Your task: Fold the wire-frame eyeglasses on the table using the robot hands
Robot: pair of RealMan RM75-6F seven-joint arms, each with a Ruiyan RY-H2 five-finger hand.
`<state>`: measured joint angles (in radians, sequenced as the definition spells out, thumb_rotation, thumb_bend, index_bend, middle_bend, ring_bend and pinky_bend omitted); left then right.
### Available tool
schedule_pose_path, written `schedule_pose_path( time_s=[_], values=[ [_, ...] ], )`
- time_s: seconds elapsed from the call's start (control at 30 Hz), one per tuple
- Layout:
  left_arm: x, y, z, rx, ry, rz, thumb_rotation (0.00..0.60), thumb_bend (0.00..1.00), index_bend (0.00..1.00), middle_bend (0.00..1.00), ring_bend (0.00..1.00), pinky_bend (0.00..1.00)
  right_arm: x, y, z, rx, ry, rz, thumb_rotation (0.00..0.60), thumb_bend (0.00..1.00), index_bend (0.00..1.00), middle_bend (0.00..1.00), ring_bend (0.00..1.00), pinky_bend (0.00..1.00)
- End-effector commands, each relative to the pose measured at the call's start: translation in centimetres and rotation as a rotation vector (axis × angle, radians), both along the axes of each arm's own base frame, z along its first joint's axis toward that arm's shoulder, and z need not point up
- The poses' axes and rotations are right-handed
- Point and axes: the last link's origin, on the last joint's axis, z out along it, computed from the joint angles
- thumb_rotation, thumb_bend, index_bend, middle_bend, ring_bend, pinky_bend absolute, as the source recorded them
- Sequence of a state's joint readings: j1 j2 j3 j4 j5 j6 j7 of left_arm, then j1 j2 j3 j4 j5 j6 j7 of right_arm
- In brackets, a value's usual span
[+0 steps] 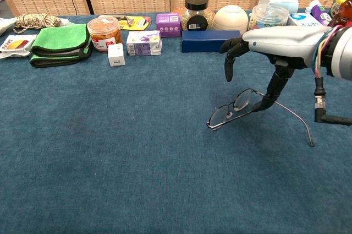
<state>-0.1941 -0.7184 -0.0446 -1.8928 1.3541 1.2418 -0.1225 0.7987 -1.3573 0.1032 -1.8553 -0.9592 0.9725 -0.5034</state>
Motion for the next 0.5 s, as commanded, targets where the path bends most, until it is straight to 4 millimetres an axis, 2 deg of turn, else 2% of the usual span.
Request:
schedule_pose_path(
  time_s=[0.03,0.17,0.33,0.5],
  values=[
    [0.0,0.0,0.0,-0.001,0.0,0.001,0.446,0.43,0.0,0.0,0.0,0.0,-0.1,0.3,-0.1,0.008,0.008,0.006,0.6,0.0,0.37,0.07,0.0,0.0],
    [0.0,0.0,-0.1,-0.011,0.002,0.002,0.446,0.43,0.0,0.0,0.0,0.0,-0.4,0.6,-0.8,0.022,0.027,0.024,0.6,0.0,0.33,0.05,0.0,0.0],
    [0.0,-0.3,0.2,-0.005,0.005,0.006,0.448,0.43,0.0,0.0,0.0,0.0,-0.5,0.7,-2.0,0.018,0.054,0.041,0.6,0.0,0.17,0.01,0.0,0.0],
    [-0.2,-0.5,0.5,-0.004,0.011,0.011,0.447,0.43,0.0,0.0,0.0,0.0,-0.2,0.4,-3.3,0.003,0.087,0.052,0.6,0.01,0.06,0.0,0.0,0.0]
  ],
)
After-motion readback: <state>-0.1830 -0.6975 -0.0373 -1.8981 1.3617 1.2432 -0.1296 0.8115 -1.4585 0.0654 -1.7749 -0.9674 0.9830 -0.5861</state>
